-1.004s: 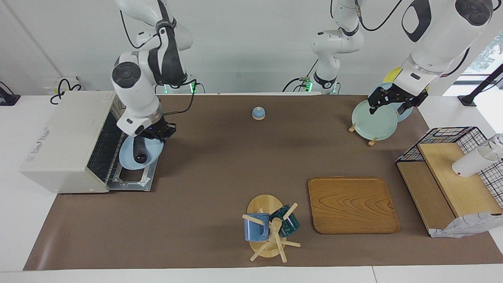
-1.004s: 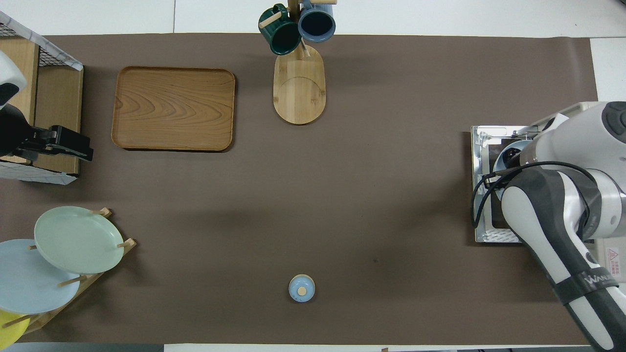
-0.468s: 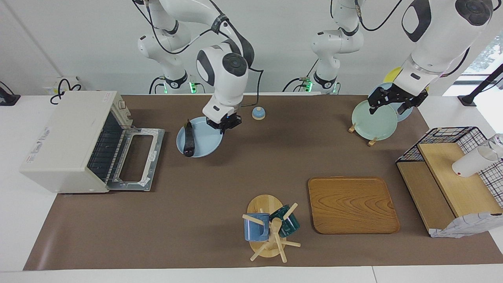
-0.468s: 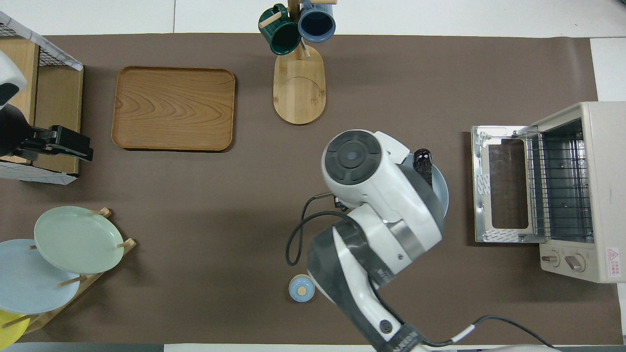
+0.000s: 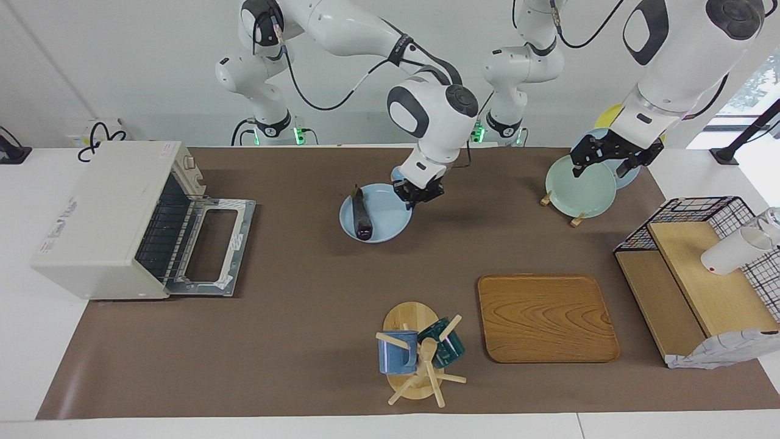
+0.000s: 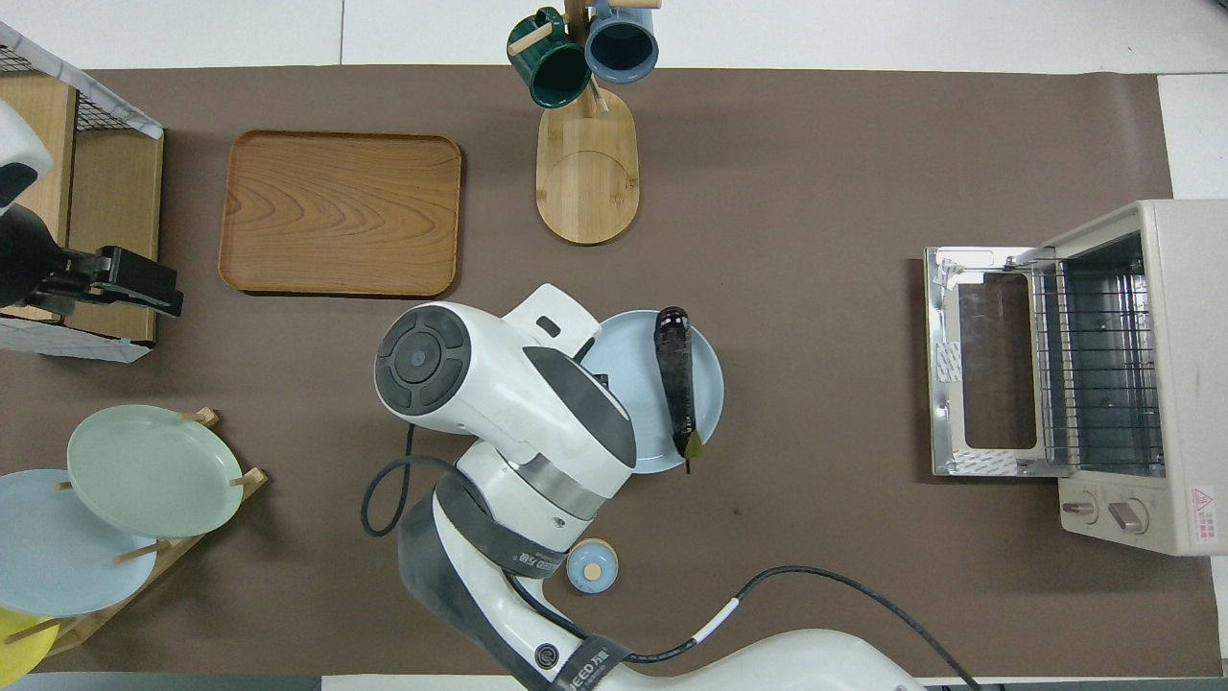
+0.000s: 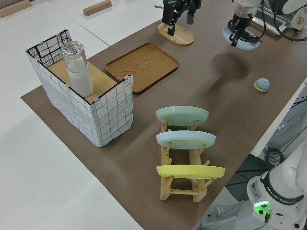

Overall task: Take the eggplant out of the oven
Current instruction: 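Pull the plate with eggplant out and set it on the table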

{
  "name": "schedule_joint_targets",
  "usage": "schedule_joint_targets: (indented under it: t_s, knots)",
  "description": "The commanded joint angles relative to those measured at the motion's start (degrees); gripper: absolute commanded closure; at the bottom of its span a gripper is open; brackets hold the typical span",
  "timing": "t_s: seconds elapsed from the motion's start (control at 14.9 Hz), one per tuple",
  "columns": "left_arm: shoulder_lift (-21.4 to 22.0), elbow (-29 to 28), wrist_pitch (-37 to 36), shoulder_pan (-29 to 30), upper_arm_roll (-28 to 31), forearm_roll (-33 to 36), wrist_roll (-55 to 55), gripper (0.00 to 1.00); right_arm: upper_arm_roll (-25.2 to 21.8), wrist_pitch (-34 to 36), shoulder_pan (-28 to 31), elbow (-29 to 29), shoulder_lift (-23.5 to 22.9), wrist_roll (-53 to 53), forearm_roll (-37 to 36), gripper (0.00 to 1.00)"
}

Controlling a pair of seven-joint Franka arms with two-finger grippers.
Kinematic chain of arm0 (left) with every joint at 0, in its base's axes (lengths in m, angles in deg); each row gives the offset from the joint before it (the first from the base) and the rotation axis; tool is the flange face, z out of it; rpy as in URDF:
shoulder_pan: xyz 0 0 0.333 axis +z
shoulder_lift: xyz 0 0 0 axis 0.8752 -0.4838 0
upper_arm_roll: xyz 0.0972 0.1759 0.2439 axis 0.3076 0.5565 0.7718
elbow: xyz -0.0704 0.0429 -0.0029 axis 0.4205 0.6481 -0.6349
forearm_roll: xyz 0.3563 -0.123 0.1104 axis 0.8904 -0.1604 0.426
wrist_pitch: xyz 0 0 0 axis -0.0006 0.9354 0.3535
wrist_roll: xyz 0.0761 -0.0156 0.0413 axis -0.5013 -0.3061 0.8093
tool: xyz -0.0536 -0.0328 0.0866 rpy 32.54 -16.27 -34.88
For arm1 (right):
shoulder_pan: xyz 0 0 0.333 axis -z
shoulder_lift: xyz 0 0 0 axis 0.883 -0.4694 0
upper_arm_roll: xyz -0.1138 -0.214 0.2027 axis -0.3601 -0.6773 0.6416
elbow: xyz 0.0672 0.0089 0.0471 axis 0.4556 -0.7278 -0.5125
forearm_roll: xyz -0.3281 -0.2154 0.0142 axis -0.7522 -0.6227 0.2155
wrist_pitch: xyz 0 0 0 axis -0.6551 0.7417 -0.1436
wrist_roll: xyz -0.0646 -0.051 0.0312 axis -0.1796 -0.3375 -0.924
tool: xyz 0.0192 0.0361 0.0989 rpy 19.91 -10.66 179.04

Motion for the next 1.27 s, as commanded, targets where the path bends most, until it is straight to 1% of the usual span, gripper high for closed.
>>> schedule_joint_targets:
  t_s: [0.0,0.2,0.33,0.4,0.47,0.54,0.6,0.67,0.8,0.94,1.07,1.14,1.2]
  knots:
    - [0.6,-0.6,-0.6,0.8,-0.7,1.1,0.4,0.0,1.6,-5.3,-0.2,-0.2,-1.6,-5.9,1.9,1.0]
    - [0.6,-0.6,-0.6,0.8,-0.7,1.1,0.4,0.0,1.6,-6.6,0.6,-1.3,-1.6,-6.2,3.2,1.0]
    - [0.5,-0.6,-0.6,0.8,-0.7,1.1,0.4,0.0,1.6,-10.9,1.0,-3.0,-1.6,-6.3,6.6,0.99]
    - [0.6,-0.6,-0.6,0.8,-0.7,1.1,0.4,0.0,1.5,-13.6,1.4,-4.0,-1.6,-6.3,8.1,0.83]
    - [0.5,-0.6,-0.6,0.8,-0.7,1.1,0.4,0.0,1.6,-13.8,1.6,-3.9,-1.5,-6.2,8.2,0.76]
    - [0.6,-0.6,-0.5,0.8,-0.7,1.1,0.4,0.0,1.5,-12.8,1.6,-3.2,-1.3,-6.1,8.2,0.75]
    - [0.5,-0.6,-0.3,0.8,-0.7,1.1,0.2,0.0,1.5,-11.7,1.8,-2.5,-1.3,-6.0,7.8,0.62]
    - [0.6,-0.6,-0.5,0.8,-0.7,1.1,0.4,0.0,1.5,-11.0,1.9,-1.8,-1.1,-5.9,7.7,0.59]
    - [0.6,-0.6,-0.6,0.8,-0.7,1.1,0.4,0.0,1.0,-7.7,3.5,-1.6,0.9,-4.6,7.3,0.59]
    - [0.8,-0.6,-1.2,0.8,-0.7,1.1,0.1,0.0,0.7,-5.0,7.3,-2.2,3.8,1.0,7.1,0.59]
    - [1.1,-0.6,-0.7,0.0,-0.7,1.1,0.2,0.0,0.7,-1.3,13.4,-2.9,6.6,9.7,7.1,0.62]
    - [1.2,-0.7,-1.3,0.0,-0.8,1.1,0.1,0.0,0.7,0.1,16.6,-4.0,8.0,15.0,7.1,0.64]
    - [1.5,-1.3,-1.3,0.0,-0.9,1.1,0.2,0.0,0.6,0.6,19.7,-6.6,9.3,20.2,7.1,0.66]
